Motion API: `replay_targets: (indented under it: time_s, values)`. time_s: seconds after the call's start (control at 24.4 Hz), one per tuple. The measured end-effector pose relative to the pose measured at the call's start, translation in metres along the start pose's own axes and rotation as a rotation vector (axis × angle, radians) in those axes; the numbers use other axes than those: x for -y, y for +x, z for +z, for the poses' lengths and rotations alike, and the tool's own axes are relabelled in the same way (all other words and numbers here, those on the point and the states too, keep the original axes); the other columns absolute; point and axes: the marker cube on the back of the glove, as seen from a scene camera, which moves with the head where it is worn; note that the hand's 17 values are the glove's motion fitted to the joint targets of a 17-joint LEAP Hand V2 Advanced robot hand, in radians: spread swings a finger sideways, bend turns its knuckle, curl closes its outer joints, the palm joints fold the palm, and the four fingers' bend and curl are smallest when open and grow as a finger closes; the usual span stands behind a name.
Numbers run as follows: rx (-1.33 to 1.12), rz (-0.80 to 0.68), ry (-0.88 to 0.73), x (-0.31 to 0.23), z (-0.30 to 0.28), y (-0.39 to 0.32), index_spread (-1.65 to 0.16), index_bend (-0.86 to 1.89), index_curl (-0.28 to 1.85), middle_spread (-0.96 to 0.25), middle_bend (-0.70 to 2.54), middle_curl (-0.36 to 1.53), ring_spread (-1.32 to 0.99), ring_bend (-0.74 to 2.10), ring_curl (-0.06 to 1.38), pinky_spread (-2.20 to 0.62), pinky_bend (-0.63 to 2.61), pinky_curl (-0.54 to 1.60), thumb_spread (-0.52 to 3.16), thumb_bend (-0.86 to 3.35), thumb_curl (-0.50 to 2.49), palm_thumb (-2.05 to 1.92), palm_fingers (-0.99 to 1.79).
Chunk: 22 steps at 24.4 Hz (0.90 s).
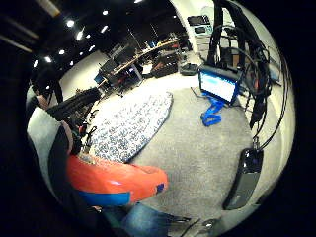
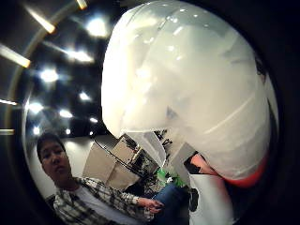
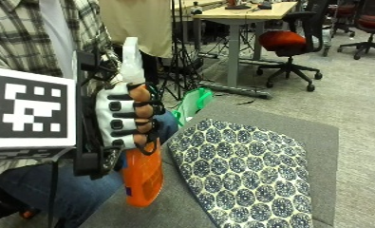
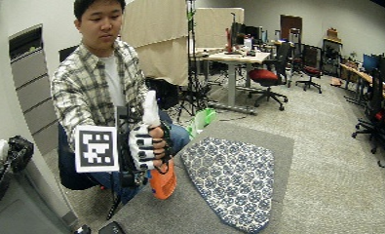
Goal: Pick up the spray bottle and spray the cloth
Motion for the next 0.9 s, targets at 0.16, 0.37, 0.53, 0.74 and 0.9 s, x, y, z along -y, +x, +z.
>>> replay_targets:
  time_s: [0.16, 0.37, 0.53, 0.74, 0.9]
  values:
    - [-0.061, -0.035, -0.018, 0.012, -0.003, -0.01, -0.26, 0.32, 0.56, -0.14, 0.5, 0.53, -0.19, 0.54, 0.46, -0.18, 0.53, 0.39, 0.33, -0.03, 0.73, 0.98, 1.32]
    - [-0.152, -0.052, -0.066, 0.024, 0.004, -0.019, -0.26, 0.31, 0.57, -0.14, 0.51, 0.53, -0.19, 0.54, 0.47, -0.18, 0.54, 0.39, 0.33, -0.03, 0.74, 0.98, 1.32]
    - [-0.226, -0.068, -0.135, 0.03, 0.016, -0.025, -0.26, 0.31, 0.57, -0.14, 0.51, 0.53, -0.19, 0.54, 0.47, -0.18, 0.54, 0.4, 0.33, -0.03, 0.74, 0.98, 1.32]
    - [-0.331, -0.097, -0.219, 0.034, 0.034, -0.029, -0.26, 0.31, 0.58, -0.14, 0.51, 0.54, -0.19, 0.55, 0.47, -0.18, 0.54, 0.4, 0.32, -0.03, 0.75, 0.97, 1.32]
    - [-0.41, -0.113, -0.288, 0.039, 0.052, -0.032, -0.26, 0.31, 0.58, -0.14, 0.51, 0.54, -0.19, 0.55, 0.47, -0.18, 0.54, 0.4, 0.32, -0.03, 0.76, 0.97, 1.32]
